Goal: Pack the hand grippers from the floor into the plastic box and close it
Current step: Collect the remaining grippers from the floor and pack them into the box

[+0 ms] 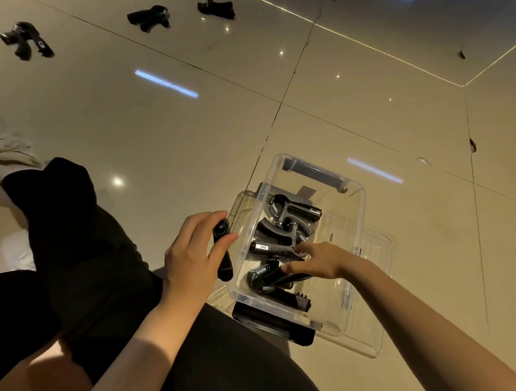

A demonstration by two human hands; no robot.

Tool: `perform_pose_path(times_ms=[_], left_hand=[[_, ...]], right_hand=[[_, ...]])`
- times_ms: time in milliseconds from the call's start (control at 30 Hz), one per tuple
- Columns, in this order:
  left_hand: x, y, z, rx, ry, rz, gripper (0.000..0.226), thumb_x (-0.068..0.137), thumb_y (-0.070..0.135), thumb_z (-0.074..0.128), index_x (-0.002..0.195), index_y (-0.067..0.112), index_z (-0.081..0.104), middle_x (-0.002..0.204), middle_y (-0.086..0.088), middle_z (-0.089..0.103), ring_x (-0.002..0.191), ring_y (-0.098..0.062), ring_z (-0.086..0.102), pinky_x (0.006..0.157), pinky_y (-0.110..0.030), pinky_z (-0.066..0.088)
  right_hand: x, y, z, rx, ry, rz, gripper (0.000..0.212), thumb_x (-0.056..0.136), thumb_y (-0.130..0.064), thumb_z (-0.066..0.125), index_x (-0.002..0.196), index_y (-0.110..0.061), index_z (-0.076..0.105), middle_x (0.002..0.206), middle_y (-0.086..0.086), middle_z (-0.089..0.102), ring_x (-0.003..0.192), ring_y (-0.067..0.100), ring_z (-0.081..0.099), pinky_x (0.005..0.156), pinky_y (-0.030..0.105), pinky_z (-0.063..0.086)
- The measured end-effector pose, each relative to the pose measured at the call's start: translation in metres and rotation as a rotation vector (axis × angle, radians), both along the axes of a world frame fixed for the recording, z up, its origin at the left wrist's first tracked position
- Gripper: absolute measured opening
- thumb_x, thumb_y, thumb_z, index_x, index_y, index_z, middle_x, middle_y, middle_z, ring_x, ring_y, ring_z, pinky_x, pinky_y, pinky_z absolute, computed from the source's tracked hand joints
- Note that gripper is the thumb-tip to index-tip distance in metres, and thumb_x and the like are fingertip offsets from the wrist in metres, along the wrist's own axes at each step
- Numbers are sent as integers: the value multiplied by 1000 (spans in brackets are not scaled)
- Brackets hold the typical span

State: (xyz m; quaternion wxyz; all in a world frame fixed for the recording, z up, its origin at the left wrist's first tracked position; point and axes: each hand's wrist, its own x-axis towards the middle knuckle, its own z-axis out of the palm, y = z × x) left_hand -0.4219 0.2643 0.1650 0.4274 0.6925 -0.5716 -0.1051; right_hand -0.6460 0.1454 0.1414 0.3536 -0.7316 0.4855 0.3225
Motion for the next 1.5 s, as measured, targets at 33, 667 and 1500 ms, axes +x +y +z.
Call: perform_pose_path(times_ms=[33,667,1500], left_hand=[[0,0,-1,-6,1,-8,47,92,50,40,112,11,58,102,-10,61,93,-9,51,69,-24,51],[0,-1,-9,23,-101,-52,39,92,50,40,112,19,53,99,-5,60,72,-15,60,57,-25,53],[5,-1,-14,21,-45,60,33,86,45,49,110,23,53,103,9,51,78,-5,61,66,-17,54]], right_hand=[[0,-1,-3,-88,2,34,55,91,-57,44,128,-16,46,113,7,58,101,21,55,88,34,43],[-1,-16,-69,-445,-35,913,87,87,-14,59,150,-20,0,158,10,-2,145,28,-6,110,43,-12],[14,-86,-76,-656,159,31,66,79,-48,65,129,-15,38,125,11,48,108,28,49,80,36,47]])
